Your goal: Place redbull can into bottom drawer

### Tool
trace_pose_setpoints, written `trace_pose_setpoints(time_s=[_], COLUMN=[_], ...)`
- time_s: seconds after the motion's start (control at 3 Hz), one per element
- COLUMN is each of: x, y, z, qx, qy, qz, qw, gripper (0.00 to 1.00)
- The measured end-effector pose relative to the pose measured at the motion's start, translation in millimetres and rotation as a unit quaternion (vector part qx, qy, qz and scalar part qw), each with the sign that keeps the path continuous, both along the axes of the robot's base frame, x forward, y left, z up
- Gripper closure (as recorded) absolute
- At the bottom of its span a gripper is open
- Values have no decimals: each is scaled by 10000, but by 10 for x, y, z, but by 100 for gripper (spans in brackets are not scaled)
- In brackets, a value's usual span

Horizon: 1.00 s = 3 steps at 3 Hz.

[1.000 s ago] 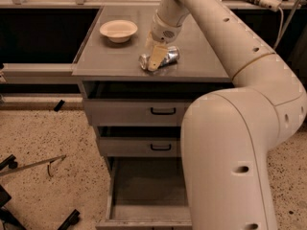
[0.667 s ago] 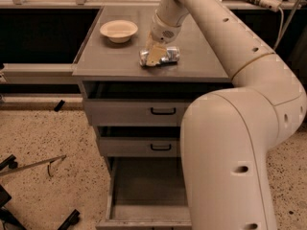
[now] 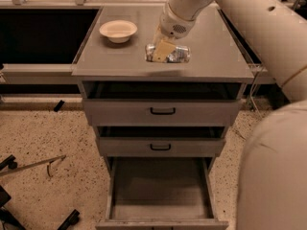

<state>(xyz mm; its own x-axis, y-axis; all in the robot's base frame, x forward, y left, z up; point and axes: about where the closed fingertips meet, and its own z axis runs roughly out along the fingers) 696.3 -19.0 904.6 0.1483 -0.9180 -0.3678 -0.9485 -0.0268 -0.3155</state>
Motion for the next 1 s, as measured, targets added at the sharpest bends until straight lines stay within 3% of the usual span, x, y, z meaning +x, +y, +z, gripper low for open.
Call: trace_pose_setpoints(time_s=[0.33, 0.67, 1.0], x=[-520, -992, -1381], y=[-34, 80, 351], z=[167, 132, -236], qx=[237, 506, 688], qy=[-20, 9, 320], qz=[-250, -478, -698], qw=[9994, 9976, 9947], gripper=[100, 100, 100])
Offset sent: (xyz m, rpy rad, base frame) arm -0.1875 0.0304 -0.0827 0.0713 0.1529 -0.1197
